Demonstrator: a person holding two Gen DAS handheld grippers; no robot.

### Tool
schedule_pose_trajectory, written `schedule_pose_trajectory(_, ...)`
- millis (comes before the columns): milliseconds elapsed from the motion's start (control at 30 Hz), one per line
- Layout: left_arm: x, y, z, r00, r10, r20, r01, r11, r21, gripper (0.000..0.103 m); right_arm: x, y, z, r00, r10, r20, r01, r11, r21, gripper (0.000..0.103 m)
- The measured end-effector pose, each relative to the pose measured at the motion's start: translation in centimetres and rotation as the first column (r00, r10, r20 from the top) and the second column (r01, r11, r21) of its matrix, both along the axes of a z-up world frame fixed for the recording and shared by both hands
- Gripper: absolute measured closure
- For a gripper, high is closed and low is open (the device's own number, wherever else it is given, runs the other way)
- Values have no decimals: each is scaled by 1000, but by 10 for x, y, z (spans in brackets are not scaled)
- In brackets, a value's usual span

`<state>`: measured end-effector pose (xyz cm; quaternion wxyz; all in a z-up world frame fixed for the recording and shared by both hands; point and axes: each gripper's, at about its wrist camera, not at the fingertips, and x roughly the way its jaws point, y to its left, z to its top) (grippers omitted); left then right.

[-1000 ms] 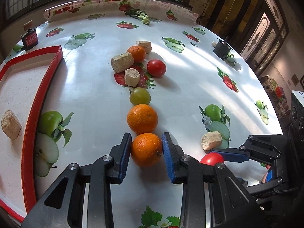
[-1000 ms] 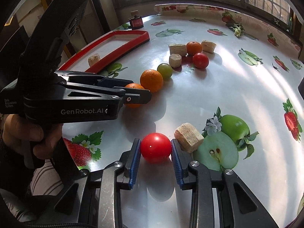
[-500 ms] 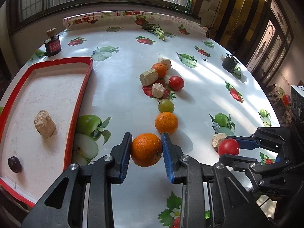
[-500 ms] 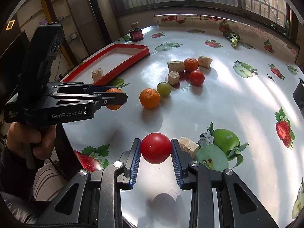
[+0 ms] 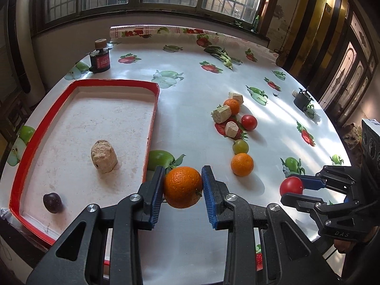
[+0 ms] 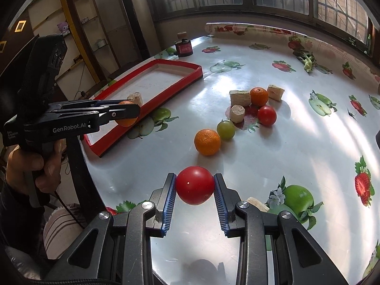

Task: Organize fruits
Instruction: 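Carry tomato and orange into the red tray and open both tools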

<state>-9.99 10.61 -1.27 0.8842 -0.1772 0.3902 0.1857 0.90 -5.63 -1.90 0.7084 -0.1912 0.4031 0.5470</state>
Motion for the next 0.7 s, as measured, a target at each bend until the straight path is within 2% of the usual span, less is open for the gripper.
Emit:
schedule_pose_trajectory(300, -15, 18, 5, 999, 49, 7, -49, 999, 10, 74, -1, 24, 8, 1000, 30, 2, -30, 999, 23, 71)
schedule_pose_trajectory(700, -48, 62, 11, 986, 165, 12, -165, 986, 25, 74, -4, 90, 19, 995, 102, 0, -102, 993, 58, 71)
